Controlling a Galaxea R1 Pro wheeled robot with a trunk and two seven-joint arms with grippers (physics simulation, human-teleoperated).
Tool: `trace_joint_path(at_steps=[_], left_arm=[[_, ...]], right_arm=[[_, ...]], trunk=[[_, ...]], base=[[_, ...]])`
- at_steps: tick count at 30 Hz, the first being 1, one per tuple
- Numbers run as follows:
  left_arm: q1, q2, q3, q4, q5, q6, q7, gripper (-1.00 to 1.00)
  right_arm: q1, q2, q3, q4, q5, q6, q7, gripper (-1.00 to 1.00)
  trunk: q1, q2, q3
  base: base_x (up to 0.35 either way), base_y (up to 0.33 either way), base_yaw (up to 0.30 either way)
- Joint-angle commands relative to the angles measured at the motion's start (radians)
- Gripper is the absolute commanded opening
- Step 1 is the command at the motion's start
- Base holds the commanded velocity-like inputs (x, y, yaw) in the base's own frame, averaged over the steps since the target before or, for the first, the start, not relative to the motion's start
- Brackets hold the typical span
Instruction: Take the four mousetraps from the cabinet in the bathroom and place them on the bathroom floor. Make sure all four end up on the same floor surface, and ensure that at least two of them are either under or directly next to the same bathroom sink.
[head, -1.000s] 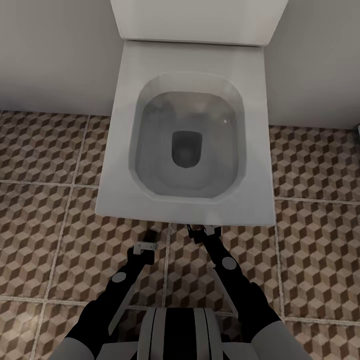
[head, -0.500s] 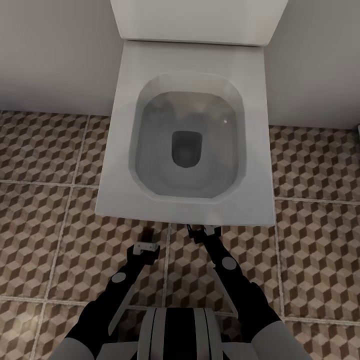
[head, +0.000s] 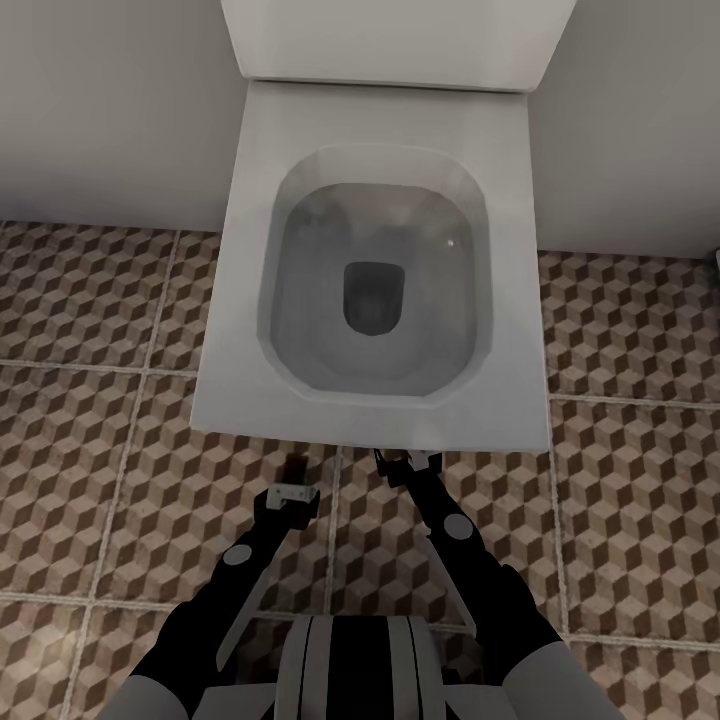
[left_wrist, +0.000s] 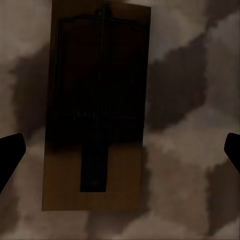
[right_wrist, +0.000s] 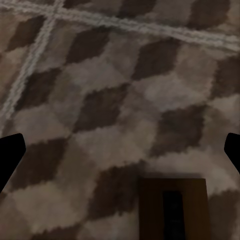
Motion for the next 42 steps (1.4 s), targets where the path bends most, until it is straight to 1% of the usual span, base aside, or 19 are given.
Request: trace_joint_path(at_steps=[1, 6, 11, 42], left_arm=[[0.0, 0.001, -0.003, -0.001, 0.01, 0.005, 0.007, 1.0], [0.0, 0.001, -0.003, 0.0, 0.01, 0.005, 0.007, 1.0], [0.0, 0.001, -0.003, -0.001, 0.01, 0.005, 0.007, 1.0], [0.0, 0.001, -0.003, -0.001, 0.01, 0.005, 0.009, 1.0]], right_arm=[[0.0, 0.0, 0.002, 0.0, 0.006, -0.001, -0.005, 1.0], [0.0, 0.0, 0.001, 0.0, 0.006, -0.001, -0.005, 1.0], [0.0, 0.0, 0.001, 0.0, 0.006, -0.001, -0.005, 1.0], [0.0, 0.0, 0.001, 0.0, 0.006, -0.001, -0.005, 1.0]], trunk=[[0.0, 0.0, 0.0], [0.0, 0.0, 0.0], [0.0, 0.0, 0.0], [0.0, 0.0, 0.0]], base=[[0.0, 0.0, 0.0], [-0.021, 0.0, 0.0], [-0.209, 0.0, 0.0], [-0.329, 0.0, 0.0]])
